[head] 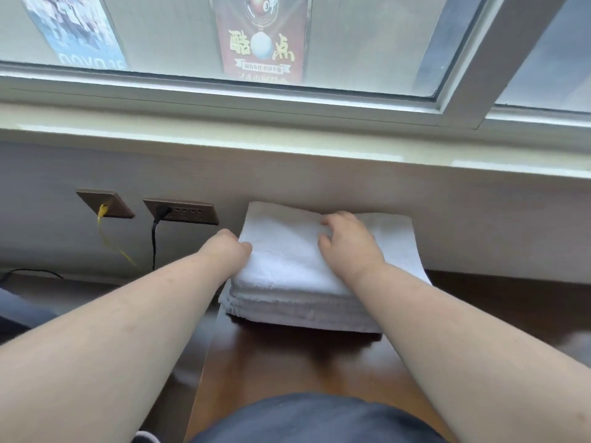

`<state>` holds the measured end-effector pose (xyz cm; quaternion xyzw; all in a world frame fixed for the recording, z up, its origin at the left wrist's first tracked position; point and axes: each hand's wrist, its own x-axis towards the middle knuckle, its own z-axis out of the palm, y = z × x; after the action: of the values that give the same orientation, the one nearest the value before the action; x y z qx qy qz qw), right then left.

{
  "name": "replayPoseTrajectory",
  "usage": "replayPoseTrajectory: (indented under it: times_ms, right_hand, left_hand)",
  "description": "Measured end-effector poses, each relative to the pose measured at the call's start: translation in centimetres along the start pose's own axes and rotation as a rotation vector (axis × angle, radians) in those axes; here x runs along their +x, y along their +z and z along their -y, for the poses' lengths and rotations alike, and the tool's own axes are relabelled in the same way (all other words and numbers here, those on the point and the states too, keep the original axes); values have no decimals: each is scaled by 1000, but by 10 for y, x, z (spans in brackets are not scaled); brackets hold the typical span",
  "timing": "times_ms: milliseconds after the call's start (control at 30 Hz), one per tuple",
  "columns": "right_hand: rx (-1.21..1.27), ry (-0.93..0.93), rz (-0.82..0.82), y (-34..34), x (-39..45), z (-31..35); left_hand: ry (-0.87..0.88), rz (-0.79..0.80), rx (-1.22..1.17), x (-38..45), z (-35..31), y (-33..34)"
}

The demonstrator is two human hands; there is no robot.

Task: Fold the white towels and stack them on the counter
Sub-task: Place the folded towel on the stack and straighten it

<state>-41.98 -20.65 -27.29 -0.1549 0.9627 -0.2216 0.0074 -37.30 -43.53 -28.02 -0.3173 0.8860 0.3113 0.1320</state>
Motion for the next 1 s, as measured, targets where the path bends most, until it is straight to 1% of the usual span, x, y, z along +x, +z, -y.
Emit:
replayPoseTrajectory:
  times_ms: [67,100,133,167,200,233,267,300,333,367,400,467,500,567,667,700,733,800,867,933,1000]
  right_hand:
    - [-29,12,-40,-11,-20,-23]
    - [-48,19,-59,-16,-31,-36]
    - [-77,31,-87,-20,-41,-48]
    - [-108,51,-118,-24,-51,-61]
    - [-121,81,-134,-28,-62,-74]
    - [-110,110,-129,-31,-72,-86]
    - [-86,120,-95,-33,-82,-96]
    - [-81,101,-35,-34,-91,-105]
    - [-121,59,37,-34,-102,-113]
    - [-194,8,107,-31,-108,-117]
    - [-271,-27,164,-26,-111,-119]
    - [-369,-23,210,-18,-114,-121]
    - [-384,-7,216,-15,-113,-120]
    - [-391,27,233,-12,-111,-117]
    - [-427,31,228,-18,-107,-107]
    - [-451,16,195,-22,-106,-103]
    - [-463,-6,156,-26,-103,-96]
    - [-418,-62,97,-31,-91,-78]
    - [-319,-126,105,-26,-72,-56]
    - [-246,-167,141,-16,-53,-37]
    - [-222,-154,179,-5,-36,-31]
  left_hand:
    - [-53,-53,23,-4,-8,8]
    - [-51,-94,44,-10,-12,11]
    - [-3,-162,94,-17,-14,15]
    - [118,-254,178,-26,-16,18]
    - [323,-347,270,-33,-17,20]
    - [588,-388,362,-41,-16,23]
    - [835,-348,486,-48,-16,28]
    - [993,-258,646,-56,-15,34]
    - [1051,-187,803,-63,-13,40]
    - [1018,-165,914,-65,-11,45]
    - [946,-180,970,-64,-8,48]
    - [830,-230,1023,-65,-4,48]
    - [797,-232,1015,-65,-2,44]
    - [737,-188,954,-61,-2,35]
    - [671,-44,897,-58,-7,27]
    - [680,-22,902,-59,-11,25]
    - [710,-43,899,-59,-14,25]
    - [815,-167,838,-59,-26,29]
    - [913,-259,675,-59,-43,39]
    - [898,-227,560,-58,-60,54]
    - [849,-136,604,-55,-71,67]
